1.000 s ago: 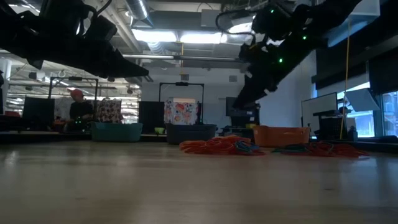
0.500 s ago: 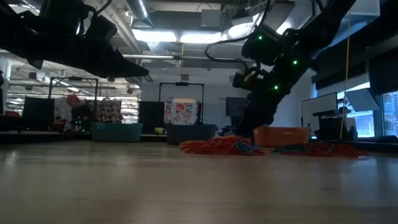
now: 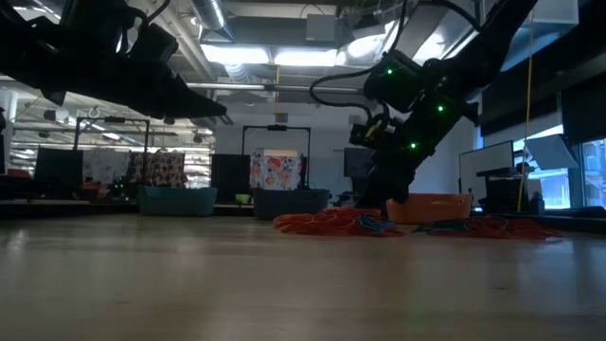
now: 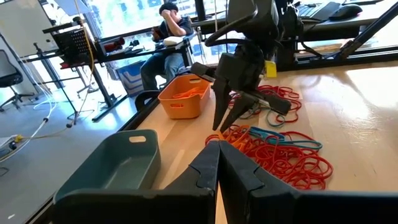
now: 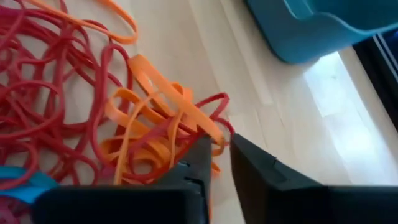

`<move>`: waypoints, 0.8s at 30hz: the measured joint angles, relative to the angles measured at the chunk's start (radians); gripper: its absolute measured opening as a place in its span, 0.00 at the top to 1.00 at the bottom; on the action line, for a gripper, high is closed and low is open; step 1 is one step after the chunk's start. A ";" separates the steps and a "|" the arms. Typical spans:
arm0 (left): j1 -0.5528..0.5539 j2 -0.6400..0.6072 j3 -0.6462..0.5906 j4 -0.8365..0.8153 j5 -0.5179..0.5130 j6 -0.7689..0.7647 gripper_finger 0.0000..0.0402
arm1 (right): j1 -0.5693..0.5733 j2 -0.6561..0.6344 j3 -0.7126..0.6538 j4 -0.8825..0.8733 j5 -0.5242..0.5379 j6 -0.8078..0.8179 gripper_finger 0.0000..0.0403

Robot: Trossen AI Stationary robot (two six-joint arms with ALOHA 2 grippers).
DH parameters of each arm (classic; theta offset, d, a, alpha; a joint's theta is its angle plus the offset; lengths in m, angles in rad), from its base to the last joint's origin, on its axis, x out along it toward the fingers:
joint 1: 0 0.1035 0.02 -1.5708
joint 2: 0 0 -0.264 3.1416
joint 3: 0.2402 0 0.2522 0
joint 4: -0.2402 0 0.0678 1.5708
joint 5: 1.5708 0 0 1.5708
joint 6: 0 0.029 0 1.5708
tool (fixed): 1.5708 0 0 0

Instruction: Sort rubber bands into baskets

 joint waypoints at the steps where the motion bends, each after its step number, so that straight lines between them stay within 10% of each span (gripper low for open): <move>1: 0.000 0.000 0.000 0.000 0.000 0.000 0.99 | 0.000 0.000 0.000 0.002 0.000 -0.006 0.91; 24: 0.000 0.000 0.000 0.000 0.000 0.001 0.99 | 0.077 -0.264 0.001 -0.208 0.486 0.058 0.97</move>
